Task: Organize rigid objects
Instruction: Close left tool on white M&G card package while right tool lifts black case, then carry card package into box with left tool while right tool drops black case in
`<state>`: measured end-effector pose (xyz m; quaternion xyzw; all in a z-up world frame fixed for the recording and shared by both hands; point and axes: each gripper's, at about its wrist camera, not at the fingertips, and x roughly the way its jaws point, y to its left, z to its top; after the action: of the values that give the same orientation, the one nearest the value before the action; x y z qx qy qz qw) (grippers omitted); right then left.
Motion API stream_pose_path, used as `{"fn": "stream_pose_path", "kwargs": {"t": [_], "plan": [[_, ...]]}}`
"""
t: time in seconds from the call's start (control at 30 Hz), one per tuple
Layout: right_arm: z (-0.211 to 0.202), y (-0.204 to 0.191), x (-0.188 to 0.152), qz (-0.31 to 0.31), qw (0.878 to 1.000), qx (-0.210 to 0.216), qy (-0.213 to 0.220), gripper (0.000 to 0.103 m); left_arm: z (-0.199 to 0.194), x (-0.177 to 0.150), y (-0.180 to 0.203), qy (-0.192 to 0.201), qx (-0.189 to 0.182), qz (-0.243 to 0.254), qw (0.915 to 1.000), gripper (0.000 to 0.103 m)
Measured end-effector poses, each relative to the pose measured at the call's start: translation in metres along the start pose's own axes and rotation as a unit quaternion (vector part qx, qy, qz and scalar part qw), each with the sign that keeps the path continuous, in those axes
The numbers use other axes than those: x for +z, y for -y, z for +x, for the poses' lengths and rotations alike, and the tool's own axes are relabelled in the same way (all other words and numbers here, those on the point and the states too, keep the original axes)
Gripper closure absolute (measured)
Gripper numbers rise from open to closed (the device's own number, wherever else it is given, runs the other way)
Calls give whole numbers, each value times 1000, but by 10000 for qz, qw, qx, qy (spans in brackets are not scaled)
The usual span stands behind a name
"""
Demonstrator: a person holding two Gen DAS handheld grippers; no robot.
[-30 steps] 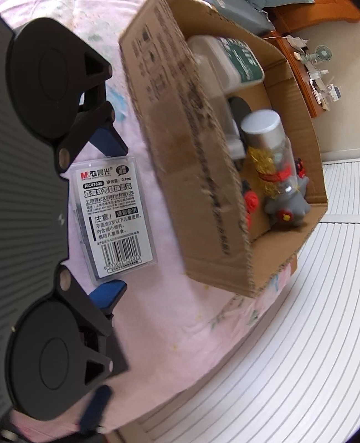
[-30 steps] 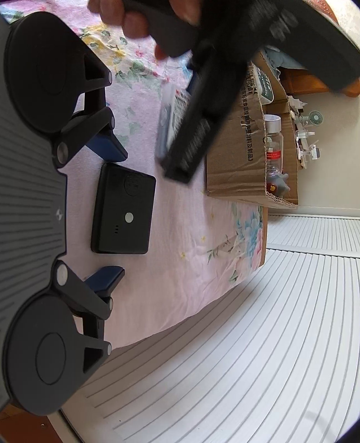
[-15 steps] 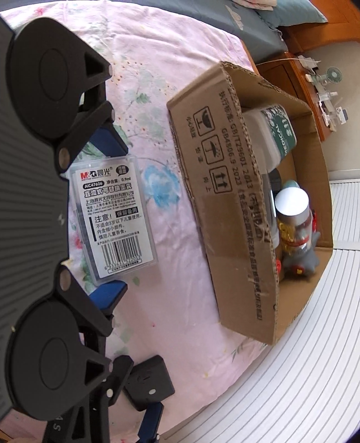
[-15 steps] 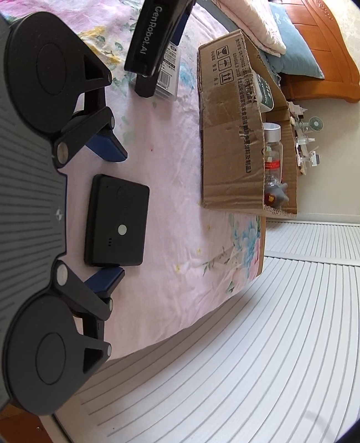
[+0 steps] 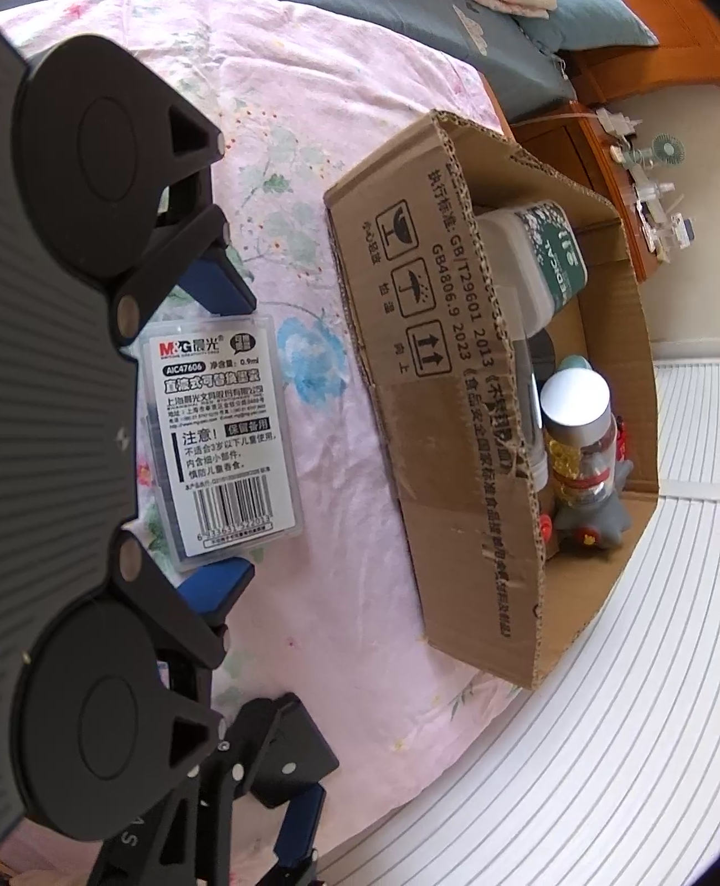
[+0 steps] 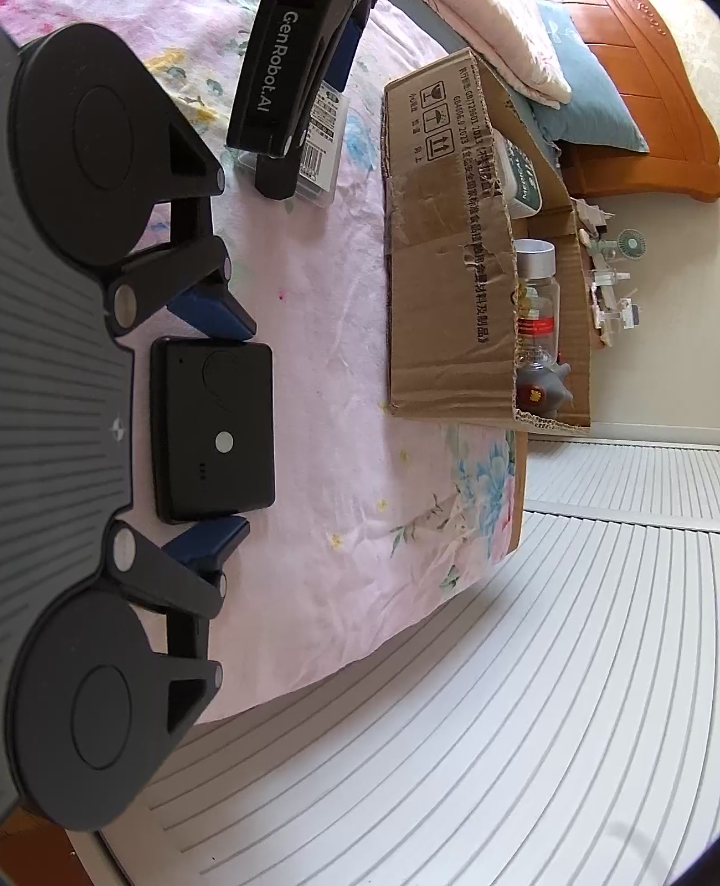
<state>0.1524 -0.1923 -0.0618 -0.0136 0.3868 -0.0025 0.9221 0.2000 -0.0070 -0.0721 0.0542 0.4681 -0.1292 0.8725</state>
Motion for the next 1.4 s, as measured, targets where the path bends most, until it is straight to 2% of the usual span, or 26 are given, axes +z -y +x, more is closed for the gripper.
{"fn": "stream_pose_path", "kwargs": {"t": [0.27, 0.47, 0.77, 1.0, 1.23, 1.4], "plan": [[-6, 3, 5, -246, 9993, 217, -174, 29, -10, 0, -3, 12, -197, 313, 9993, 11], [-19, 2, 14, -651, 9975, 236, -130, 29, -27, 3, -7, 108, -230, 655, 9975, 11], [-42, -2, 49, -859, 9951, 425, 225, 29, -58, 11, -15, 239, -339, 959, 9945, 11], [-43, -14, 97, -1070, 9899, 715, 600, 29, -79, 44, -29, 607, -218, 904, 9938, 11], [-7, -29, 145, -1129, 9881, 911, 508, 29, -77, 88, -44, 858, -32, 825, 9929, 11], [21, -36, 163, -1124, 9887, 884, 448, 29, -60, 122, -54, 926, 55, 758, 9928, 11]]}}
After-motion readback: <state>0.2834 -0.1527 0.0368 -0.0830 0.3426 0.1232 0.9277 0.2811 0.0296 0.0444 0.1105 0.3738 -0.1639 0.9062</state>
